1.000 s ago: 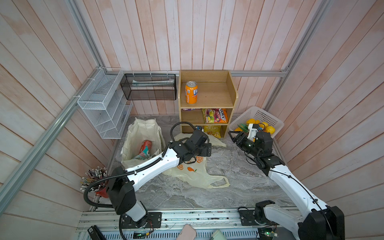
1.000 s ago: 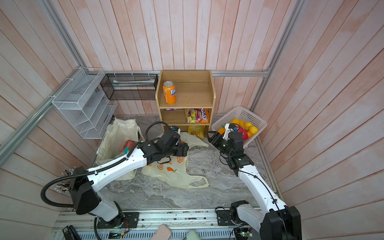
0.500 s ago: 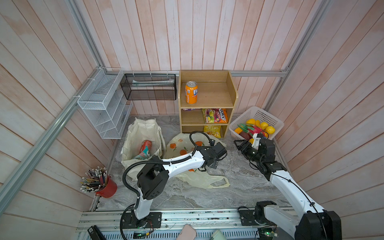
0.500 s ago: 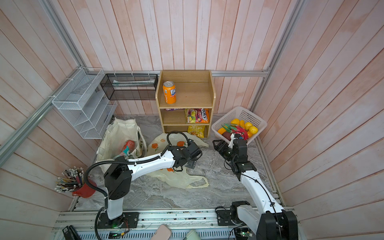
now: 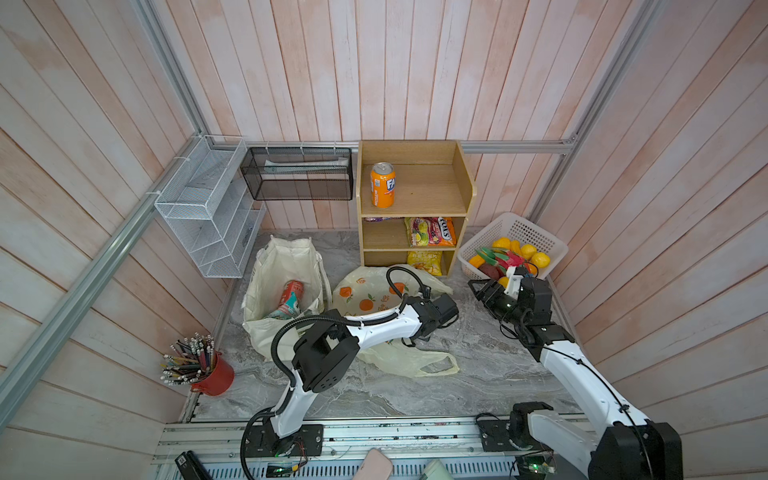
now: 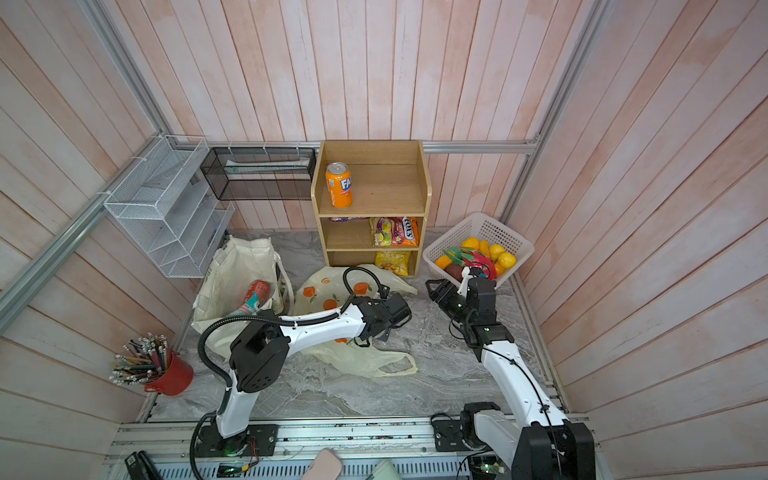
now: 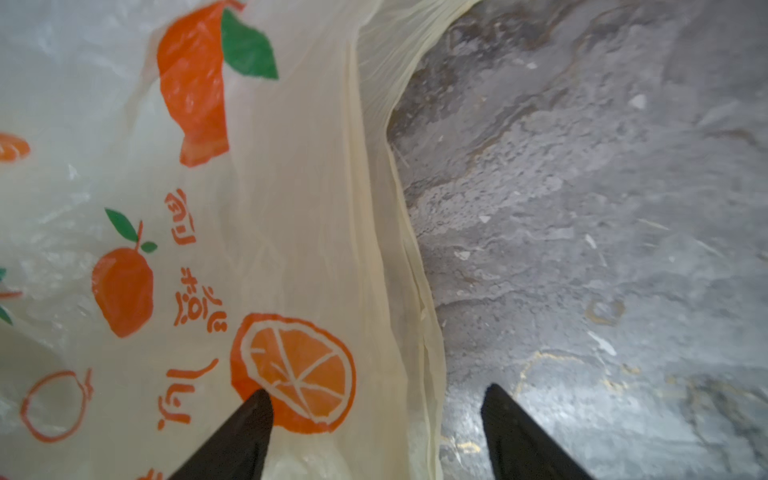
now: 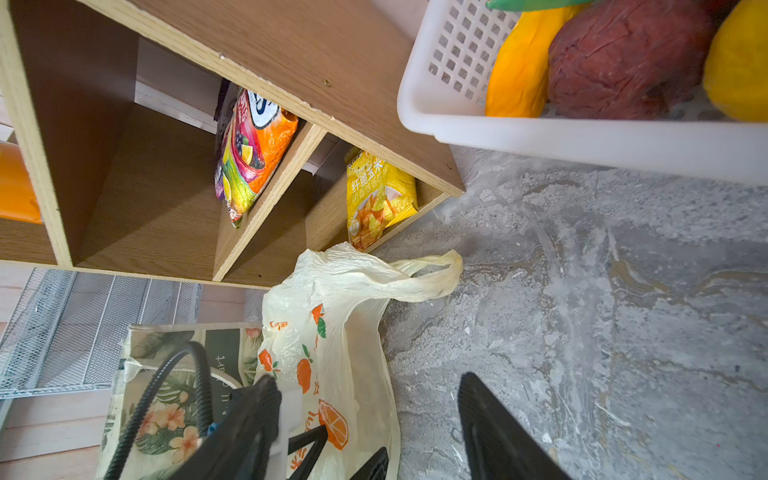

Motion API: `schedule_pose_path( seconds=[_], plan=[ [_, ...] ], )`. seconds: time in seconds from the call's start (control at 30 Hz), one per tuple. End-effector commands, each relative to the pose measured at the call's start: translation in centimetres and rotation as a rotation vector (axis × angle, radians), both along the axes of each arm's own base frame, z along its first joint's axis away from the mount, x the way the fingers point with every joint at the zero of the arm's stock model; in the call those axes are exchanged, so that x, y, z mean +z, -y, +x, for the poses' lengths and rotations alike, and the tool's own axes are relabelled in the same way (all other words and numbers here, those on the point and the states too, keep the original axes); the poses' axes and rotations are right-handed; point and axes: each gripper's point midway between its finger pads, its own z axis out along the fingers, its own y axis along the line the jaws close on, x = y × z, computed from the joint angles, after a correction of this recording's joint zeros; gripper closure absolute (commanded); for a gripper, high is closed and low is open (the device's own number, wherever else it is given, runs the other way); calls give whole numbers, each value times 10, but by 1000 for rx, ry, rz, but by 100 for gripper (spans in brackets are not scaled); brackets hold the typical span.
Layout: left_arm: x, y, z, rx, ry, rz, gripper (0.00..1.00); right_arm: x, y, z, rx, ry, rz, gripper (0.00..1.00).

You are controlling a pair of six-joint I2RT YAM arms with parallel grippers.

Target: Place the mixed food into the grocery bags and tie them

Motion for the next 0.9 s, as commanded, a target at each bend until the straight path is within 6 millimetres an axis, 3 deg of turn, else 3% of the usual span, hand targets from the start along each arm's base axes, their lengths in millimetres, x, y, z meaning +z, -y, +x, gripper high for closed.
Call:
schedule_pose_path(
  seconds=[0.0,0.17,0.23,0.4,0.6,0.7,0.87],
  plan=[
    [3,-8,6,37,48,46,37,0,1,-1,12,10,-7,30],
    [0,-9,6,36,54,51,88,3,2,-1,10,17,-5,31],
    [5,-8,7,30,58,43,100,5,2,0,10,19,-5,31],
    [38,-5,10,19,93,-24,100,18,8,6,-2,41,-15,31],
    [91,0,8,-35,97,-213,100,37,30,25,-69,69,-41,31],
    [112,0,5,-69,95,-292,100,47,46,41,-115,80,-76,31],
    [139,2,-2,-122,103,-404,100,46,68,79,-140,43,-161,30]
  ],
)
